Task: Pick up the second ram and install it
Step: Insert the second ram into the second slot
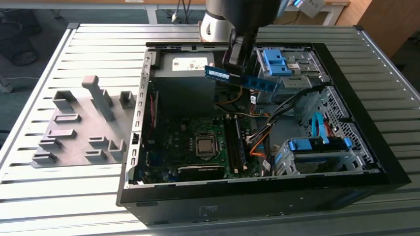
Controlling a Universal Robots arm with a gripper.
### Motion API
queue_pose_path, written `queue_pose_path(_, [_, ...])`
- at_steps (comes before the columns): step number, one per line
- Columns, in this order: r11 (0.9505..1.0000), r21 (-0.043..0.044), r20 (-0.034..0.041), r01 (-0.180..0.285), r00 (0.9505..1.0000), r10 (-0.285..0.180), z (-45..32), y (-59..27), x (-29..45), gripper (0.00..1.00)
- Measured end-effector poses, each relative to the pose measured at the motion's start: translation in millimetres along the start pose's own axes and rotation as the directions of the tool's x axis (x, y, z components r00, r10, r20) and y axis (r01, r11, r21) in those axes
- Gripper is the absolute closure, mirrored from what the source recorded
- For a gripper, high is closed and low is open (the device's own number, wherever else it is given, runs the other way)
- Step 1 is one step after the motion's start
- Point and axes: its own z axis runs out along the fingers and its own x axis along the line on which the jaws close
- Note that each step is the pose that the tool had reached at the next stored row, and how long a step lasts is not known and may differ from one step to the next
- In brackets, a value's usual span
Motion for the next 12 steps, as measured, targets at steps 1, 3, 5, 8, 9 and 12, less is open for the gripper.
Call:
queue_pose_path(1, [1.0000, 0.0001, -0.0001, -0.006, 1.0000, 0.006, 0.0, 0.2, 0.1, 0.86])
queue_pose_path(3, [0.9998, 0.0002, 0.0000, -0.017, 0.9998, 0.017, 0.1, 0.4, 0.2, 0.86])
queue_pose_path(5, [0.9997, 0.0003, 0.0000, -0.025, 0.9997, 0.025, 0.2, 0.4, 0.2, 0.86])
queue_pose_path(8, [0.9994, 0.0005, 0.0001, -0.035, 0.9994, 0.035, 0.3, 0.4, 0.2, 0.86])
queue_pose_path(9, [0.9992, 0.0005, 0.0001, -0.039, 0.9992, 0.039, 0.4, 0.4, 0.2, 0.86])
queue_pose_path(12, [0.9988, 0.0006, 0.0001, -0.049, 0.9988, 0.049, 0.4, 0.5, 0.2, 0.86])
